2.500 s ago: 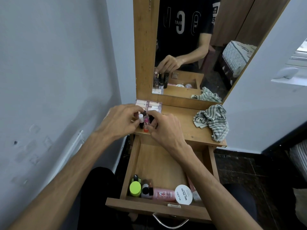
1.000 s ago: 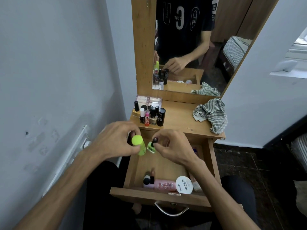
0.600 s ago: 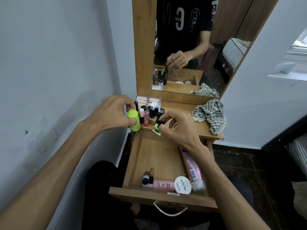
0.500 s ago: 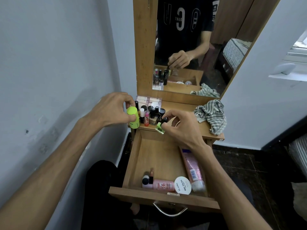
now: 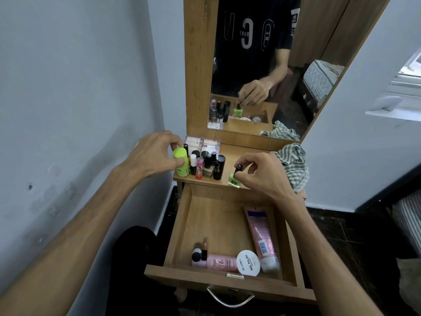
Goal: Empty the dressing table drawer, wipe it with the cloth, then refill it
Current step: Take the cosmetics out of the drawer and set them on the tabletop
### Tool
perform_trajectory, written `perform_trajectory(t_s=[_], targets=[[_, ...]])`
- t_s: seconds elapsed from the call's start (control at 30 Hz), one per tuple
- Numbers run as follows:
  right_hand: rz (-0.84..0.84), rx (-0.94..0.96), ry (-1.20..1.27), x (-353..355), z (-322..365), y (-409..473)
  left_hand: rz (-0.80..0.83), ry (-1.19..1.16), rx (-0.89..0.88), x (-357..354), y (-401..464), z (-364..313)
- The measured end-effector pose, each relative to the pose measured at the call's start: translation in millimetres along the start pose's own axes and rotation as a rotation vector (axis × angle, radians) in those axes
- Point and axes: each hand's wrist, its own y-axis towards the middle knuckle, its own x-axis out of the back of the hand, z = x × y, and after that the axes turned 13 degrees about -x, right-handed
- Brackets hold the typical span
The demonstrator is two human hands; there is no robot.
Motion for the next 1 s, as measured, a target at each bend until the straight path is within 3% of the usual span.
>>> perform_trajectory(t_s=[0.47, 0.73, 1.0], targets=[[-0.187, -0.191, 0.044, -22, 8, 82, -0.119, 0.021, -0.015, -4, -11, 4], [-0.135, -0.175, 0.024, -44, 12, 123, -0.319, -0.105, -0.168, -7, -32, -40], [-0.114, -0.169, 0.078, -46, 2, 117, 0.135, -0.148, -0.208, -53, -62, -64]])
